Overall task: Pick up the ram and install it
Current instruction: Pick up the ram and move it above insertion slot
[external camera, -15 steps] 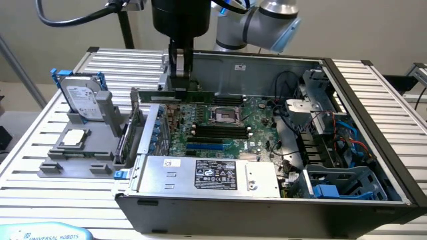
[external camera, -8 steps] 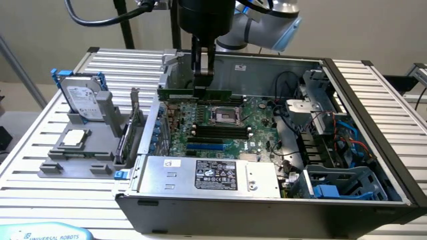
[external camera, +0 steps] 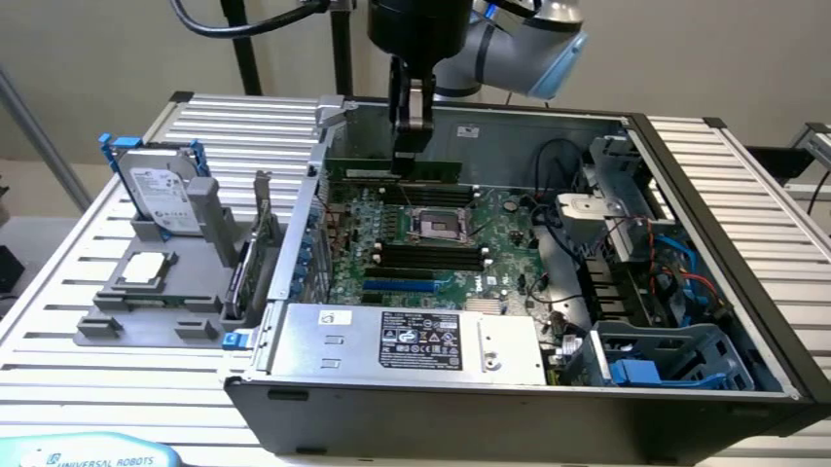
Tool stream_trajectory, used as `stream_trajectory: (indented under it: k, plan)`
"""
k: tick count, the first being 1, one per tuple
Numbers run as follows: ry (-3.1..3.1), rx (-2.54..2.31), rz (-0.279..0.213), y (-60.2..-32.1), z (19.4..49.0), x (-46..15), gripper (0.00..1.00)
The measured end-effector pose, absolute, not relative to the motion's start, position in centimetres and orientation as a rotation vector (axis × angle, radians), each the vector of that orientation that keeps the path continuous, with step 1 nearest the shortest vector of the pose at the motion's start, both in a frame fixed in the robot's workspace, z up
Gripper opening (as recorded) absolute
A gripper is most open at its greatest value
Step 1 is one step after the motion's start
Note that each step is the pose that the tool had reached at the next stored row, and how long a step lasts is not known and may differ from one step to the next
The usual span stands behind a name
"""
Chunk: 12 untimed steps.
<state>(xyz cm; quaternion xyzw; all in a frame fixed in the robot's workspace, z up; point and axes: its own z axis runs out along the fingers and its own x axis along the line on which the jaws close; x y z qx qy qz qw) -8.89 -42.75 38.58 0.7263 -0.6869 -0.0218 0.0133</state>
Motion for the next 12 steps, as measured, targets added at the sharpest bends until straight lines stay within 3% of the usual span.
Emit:
stream_trajectory:
  k: [12]
  plan:
    - [-2.141,2.261,-0.069,-39.9,36.7,-6.4,0.13]
